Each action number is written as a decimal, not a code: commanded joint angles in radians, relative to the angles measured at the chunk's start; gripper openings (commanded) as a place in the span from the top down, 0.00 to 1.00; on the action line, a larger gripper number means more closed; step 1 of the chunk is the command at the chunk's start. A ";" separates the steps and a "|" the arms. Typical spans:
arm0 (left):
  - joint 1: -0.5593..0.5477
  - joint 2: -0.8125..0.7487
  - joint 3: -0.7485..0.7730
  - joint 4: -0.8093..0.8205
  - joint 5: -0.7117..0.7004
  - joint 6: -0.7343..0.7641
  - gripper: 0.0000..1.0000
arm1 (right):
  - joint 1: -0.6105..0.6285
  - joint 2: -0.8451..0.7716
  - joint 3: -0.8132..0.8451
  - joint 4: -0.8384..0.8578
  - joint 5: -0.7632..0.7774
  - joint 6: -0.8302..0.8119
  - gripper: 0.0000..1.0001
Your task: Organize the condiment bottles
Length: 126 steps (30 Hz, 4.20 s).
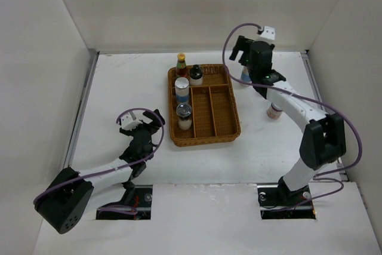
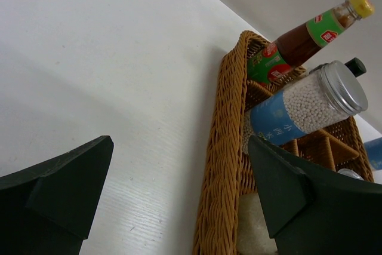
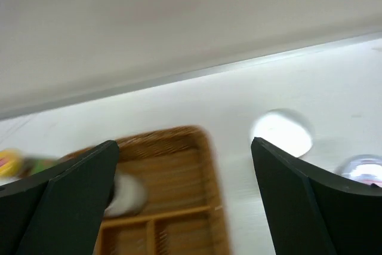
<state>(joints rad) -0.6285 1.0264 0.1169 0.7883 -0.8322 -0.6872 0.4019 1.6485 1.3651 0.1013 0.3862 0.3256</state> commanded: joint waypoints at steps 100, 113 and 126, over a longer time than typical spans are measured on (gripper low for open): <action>0.013 0.096 0.035 0.083 0.079 -0.018 0.00 | -0.302 0.062 -0.173 0.093 0.042 -0.026 0.48; 0.013 0.101 0.036 0.083 0.087 -0.025 0.00 | 0.069 -0.184 -0.285 0.155 -0.050 0.032 0.46; 0.005 0.061 0.023 0.083 0.084 -0.028 0.00 | 0.268 0.171 -0.012 0.147 -0.095 0.021 0.45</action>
<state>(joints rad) -0.6224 1.1069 0.1211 0.8272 -0.7483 -0.7044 0.6632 1.8198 1.2549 0.1402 0.2752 0.3439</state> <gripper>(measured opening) 0.997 0.707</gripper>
